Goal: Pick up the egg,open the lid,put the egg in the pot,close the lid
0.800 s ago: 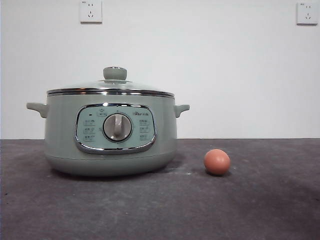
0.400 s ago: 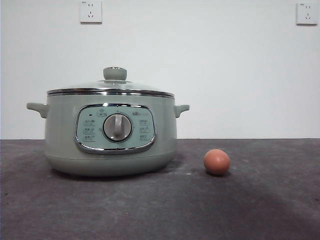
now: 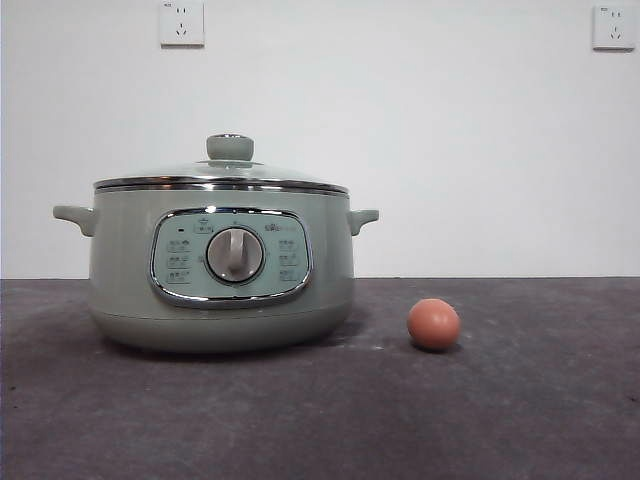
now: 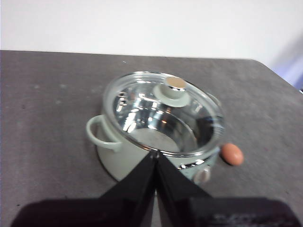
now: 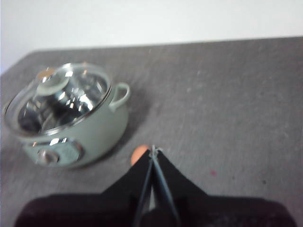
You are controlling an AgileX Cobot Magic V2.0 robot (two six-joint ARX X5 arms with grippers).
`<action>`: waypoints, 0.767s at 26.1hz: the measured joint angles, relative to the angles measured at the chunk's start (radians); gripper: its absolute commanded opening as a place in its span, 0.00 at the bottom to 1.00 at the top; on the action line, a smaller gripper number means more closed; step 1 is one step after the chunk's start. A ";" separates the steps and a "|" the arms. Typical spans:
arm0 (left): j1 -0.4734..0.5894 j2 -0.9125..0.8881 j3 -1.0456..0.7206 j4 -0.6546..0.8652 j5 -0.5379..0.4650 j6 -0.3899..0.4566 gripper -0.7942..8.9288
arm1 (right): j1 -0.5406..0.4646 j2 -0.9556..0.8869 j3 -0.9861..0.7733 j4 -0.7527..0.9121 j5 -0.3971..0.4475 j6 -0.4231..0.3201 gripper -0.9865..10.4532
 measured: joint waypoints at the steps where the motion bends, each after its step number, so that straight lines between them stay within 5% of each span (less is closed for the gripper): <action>1: 0.000 0.013 0.024 -0.019 0.010 0.007 0.08 | 0.000 0.019 0.031 -0.038 -0.004 -0.017 0.08; 6: 0.000 0.059 0.113 -0.086 0.033 0.037 0.08 | 0.000 0.095 0.132 -0.176 -0.023 -0.095 0.08; 13: -0.014 0.085 0.119 -0.108 0.043 0.051 0.09 | 0.000 0.121 0.148 -0.178 -0.053 -0.113 0.09; 14: -0.014 0.091 0.119 -0.108 0.043 0.051 0.17 | 0.000 0.122 0.149 -0.178 -0.055 -0.114 0.13; 17: -0.014 0.104 0.119 -0.107 0.051 0.051 0.74 | 0.000 0.123 0.149 -0.177 -0.055 -0.114 0.53; 18: -0.014 0.108 0.119 -0.107 0.051 0.051 0.77 | 0.000 0.124 0.149 -0.176 -0.055 -0.114 0.63; 20: -0.014 0.116 0.119 -0.107 0.052 0.051 0.77 | 0.000 0.124 0.149 -0.176 -0.055 -0.113 0.66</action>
